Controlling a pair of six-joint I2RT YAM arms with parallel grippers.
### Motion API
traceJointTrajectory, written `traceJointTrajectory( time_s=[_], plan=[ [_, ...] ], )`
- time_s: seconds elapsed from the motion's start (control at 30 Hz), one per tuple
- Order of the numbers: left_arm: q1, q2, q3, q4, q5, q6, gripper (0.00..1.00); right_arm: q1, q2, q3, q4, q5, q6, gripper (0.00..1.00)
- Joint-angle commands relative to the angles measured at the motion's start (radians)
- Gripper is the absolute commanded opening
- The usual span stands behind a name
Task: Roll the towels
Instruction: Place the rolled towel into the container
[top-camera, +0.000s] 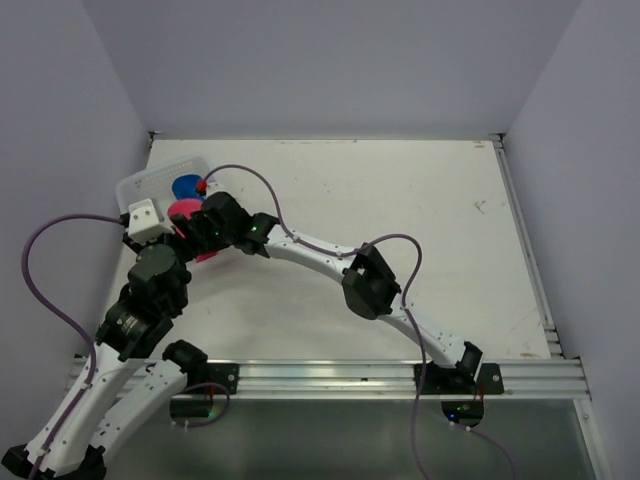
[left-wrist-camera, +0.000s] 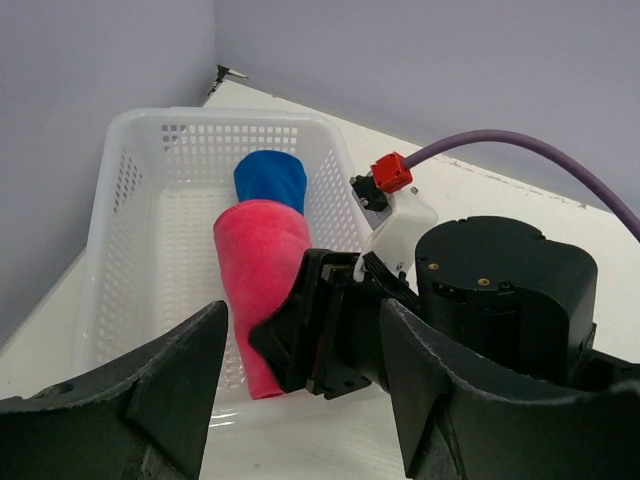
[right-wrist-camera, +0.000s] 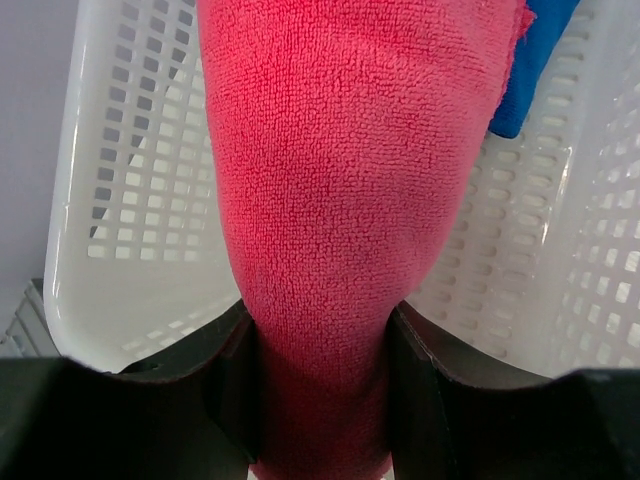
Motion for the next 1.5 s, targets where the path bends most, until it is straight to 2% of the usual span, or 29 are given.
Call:
traceJointTrajectory(
  time_s=[0.0,0.3,0.57,0.67,0.7,0.77,0.87,0.97,1.07,1.17,1.37,1.47],
  plan=[
    [-0.011,-0.002,-0.014,0.061,0.007,0.014,0.66,-0.005,0.008,0.063,0.086,-0.047,0.025,0.17],
    [-0.021,-0.005,-0.017,0.065,0.007,0.020,0.67,-0.006,0.051,0.060,0.036,-0.115,0.008,0.18],
    [-0.025,-0.008,-0.020,0.070,0.013,0.027,0.68,-0.006,0.063,0.055,-0.015,-0.121,-0.027,0.27],
    [-0.025,-0.003,-0.022,0.072,0.016,0.028,0.68,-0.006,0.069,0.057,-0.018,-0.126,-0.027,0.38],
    [-0.025,-0.006,-0.022,0.072,0.016,0.028,0.68,-0.006,0.072,0.059,-0.023,-0.127,-0.029,0.44],
    [-0.025,-0.008,-0.022,0.073,0.014,0.030,0.69,-0.006,0.075,0.060,-0.024,-0.130,-0.029,0.47],
    [-0.025,-0.008,-0.022,0.073,0.016,0.030,0.69,-0.006,0.075,0.066,-0.023,-0.132,-0.029,0.49],
    [-0.025,-0.009,-0.022,0.072,0.014,0.030,0.69,-0.006,0.077,0.075,-0.021,-0.144,-0.037,0.45],
    [-0.025,-0.009,-0.022,0.073,0.016,0.031,0.70,-0.005,0.085,0.095,-0.003,-0.198,-0.047,0.37],
    [-0.025,-0.006,-0.022,0.075,0.018,0.031,0.70,-0.003,0.092,0.115,-0.007,-0.242,-0.069,0.36],
    [-0.025,-0.002,-0.023,0.079,0.022,0.034,0.70,-0.003,0.074,0.092,-0.044,-0.252,-0.122,0.37],
    [-0.025,-0.003,-0.025,0.081,0.025,0.036,0.70,-0.003,0.078,0.092,-0.058,-0.287,-0.124,0.45]
  ],
)
